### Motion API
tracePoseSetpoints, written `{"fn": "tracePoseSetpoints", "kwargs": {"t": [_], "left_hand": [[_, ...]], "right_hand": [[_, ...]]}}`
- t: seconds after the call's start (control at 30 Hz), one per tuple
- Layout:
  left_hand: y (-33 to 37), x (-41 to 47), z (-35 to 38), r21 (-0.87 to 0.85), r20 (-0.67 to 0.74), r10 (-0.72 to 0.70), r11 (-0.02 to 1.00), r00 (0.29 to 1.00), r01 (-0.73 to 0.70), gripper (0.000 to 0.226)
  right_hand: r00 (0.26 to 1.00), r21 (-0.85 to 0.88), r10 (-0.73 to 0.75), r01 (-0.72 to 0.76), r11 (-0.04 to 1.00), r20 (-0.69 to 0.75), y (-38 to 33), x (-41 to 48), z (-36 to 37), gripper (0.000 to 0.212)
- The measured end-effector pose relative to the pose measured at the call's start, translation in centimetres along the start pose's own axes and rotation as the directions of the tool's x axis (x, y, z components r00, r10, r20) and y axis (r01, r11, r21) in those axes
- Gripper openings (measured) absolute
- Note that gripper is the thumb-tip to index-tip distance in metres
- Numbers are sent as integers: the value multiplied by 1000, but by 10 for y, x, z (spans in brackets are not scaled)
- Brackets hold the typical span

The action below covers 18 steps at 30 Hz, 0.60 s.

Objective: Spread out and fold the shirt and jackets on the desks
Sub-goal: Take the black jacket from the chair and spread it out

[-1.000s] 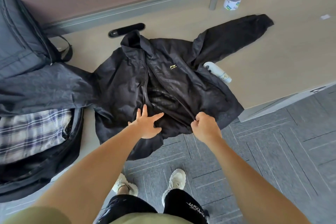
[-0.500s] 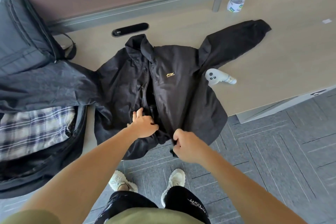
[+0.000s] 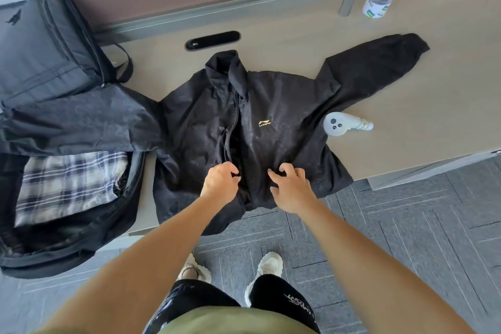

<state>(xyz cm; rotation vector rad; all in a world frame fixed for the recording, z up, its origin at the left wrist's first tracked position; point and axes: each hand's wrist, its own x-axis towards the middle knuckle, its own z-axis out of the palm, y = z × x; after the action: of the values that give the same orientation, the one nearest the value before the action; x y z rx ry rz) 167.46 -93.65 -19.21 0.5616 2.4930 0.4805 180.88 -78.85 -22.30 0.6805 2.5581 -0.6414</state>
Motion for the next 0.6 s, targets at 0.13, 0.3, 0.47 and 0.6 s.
{"fn": "tracePoseSetpoints", "kwargs": {"t": [0.13, 0.3, 0.47, 0.6], "left_hand": [[21, -27, -10, -100, -106, 181, 976, 978, -191, 18], [36, -23, 5, -283, 93, 12, 959, 996, 15, 31], [21, -18, 1, -125, 288, -41, 989, 957, 80, 27], [17, 12, -45, 46, 129, 36, 998, 991, -43, 19]], "right_hand": [[999, 31, 9, -11, 999, 51, 5, 6, -1, 54], [995, 56, 21, -27, 998, 100, 8, 8, -5, 53], [989, 107, 19, -35, 994, 148, 9, 12, -12, 51], [996, 128, 64, -71, 989, 59, -10, 33, -46, 27]]}}
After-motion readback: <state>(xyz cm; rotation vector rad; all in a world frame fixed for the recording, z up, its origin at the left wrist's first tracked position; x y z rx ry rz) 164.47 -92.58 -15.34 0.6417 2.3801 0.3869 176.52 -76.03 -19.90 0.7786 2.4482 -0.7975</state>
